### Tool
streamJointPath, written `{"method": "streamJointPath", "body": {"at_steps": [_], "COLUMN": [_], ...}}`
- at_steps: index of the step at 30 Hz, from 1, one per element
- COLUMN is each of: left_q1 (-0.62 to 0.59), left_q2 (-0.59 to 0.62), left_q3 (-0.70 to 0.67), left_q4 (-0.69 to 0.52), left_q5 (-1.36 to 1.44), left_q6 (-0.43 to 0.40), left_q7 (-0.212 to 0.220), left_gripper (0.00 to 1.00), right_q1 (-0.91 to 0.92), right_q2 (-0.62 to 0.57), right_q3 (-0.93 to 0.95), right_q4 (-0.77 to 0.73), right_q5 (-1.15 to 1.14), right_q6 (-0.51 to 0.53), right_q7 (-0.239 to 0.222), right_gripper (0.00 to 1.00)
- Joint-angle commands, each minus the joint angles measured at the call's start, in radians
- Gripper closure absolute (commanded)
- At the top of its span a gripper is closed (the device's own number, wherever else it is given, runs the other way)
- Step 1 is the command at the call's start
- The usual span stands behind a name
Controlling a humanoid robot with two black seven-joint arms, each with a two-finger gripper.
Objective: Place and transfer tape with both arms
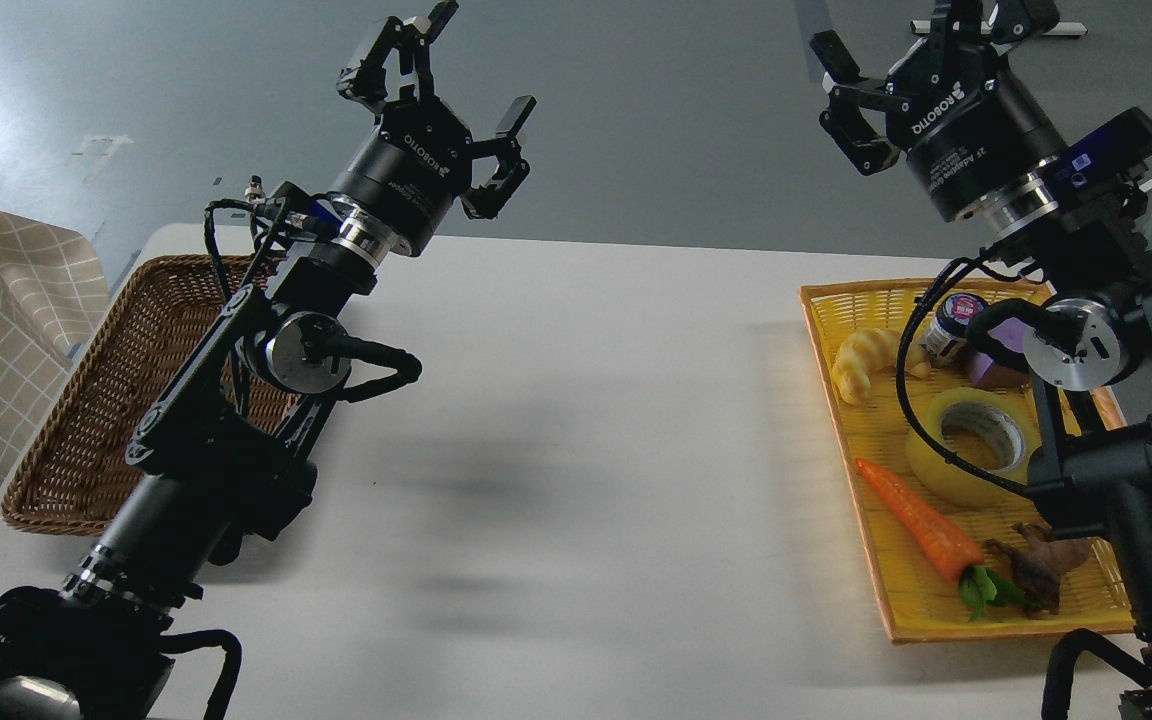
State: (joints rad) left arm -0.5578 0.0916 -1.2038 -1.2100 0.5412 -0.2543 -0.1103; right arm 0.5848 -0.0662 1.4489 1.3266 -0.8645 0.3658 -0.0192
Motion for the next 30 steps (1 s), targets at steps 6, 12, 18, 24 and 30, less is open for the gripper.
{"method": "streamJointPath", "body": {"at_steps": [6,12,18,24,30], "left_q1": [0.006,0.001,-0.001,-0.001,0.004], "left_q2": [-0.004,0.000,-0.001,-0.003,-0.007], "left_q3": [0.000,-0.002,-0.002,-0.002,-0.002], "left_q4": [-0.011,-0.013,-0.013,-0.013,-0.013], "left_q5": [-0.007,-0.007,-0.007,-0.007,-0.007], "left_q6": [0.032,0.032,0.030,0.030,0.032], "left_q7": [0.000,0.003,0.003,0.003,0.001], "left_gripper": [0.02,0.02,0.02,0.02,0.02], "right_q1": [-0.014,-0.020,-0.022,-0.020,-0.022], "right_q2": [0.066,0.066,0.063,0.059,0.059], "right_q3": [0.002,0.002,0.007,0.015,0.015], "right_q4": [0.032,0.034,0.049,0.046,0.049], "right_q5": [-0.001,-0.001,-0.001,-0.001,0.001], "right_q6": [-0.016,-0.016,-0.016,-0.016,-0.013], "right_q7": [-0.005,-0.005,-0.005,-0.005,-0.005], "right_gripper": [0.00,0.00,0.00,0.00,0.00]}}
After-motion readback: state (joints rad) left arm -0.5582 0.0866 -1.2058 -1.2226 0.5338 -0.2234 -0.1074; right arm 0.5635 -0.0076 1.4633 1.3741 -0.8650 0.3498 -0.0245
